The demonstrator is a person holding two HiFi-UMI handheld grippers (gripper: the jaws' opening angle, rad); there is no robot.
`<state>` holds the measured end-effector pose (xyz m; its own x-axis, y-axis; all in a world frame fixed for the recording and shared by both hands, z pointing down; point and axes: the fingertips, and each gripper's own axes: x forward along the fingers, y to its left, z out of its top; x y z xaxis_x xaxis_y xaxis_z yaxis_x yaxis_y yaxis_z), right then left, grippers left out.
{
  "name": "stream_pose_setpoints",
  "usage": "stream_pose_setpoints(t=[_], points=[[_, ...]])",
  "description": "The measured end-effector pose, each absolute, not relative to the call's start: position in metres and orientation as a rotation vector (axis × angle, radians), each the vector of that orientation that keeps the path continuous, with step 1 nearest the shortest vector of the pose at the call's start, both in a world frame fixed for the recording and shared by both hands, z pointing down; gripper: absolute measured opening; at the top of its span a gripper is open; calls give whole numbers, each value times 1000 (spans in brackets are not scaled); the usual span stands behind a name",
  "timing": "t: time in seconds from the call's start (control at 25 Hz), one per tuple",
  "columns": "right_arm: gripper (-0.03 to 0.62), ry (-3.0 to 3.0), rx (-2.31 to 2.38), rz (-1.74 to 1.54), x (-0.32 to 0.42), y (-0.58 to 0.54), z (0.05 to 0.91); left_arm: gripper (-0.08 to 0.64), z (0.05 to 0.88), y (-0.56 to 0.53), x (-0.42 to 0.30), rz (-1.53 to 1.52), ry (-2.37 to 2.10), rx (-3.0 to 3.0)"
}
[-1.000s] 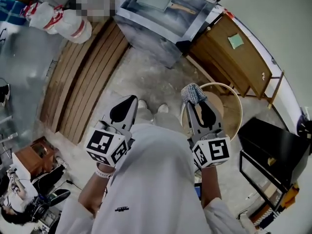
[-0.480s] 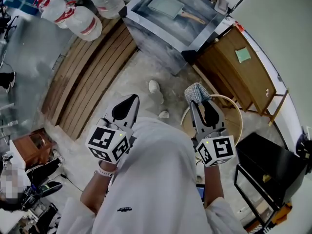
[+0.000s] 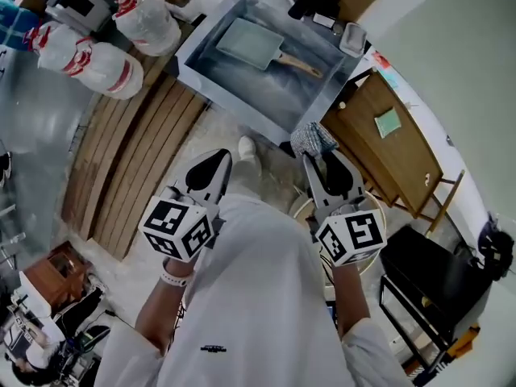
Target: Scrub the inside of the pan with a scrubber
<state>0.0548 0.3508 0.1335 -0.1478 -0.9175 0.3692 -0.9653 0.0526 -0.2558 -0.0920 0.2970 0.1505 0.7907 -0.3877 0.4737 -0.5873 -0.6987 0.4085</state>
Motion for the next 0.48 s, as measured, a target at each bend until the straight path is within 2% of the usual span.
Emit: stream_pose_setpoints(t=[0.28,0.48], points=[[130,-2122,2018,656,105,243,122,6,145,176,-34,501,-639,2458],[133,-2071,2002,710,128,210,135,6,152,143,-4,552,-624,2448]])
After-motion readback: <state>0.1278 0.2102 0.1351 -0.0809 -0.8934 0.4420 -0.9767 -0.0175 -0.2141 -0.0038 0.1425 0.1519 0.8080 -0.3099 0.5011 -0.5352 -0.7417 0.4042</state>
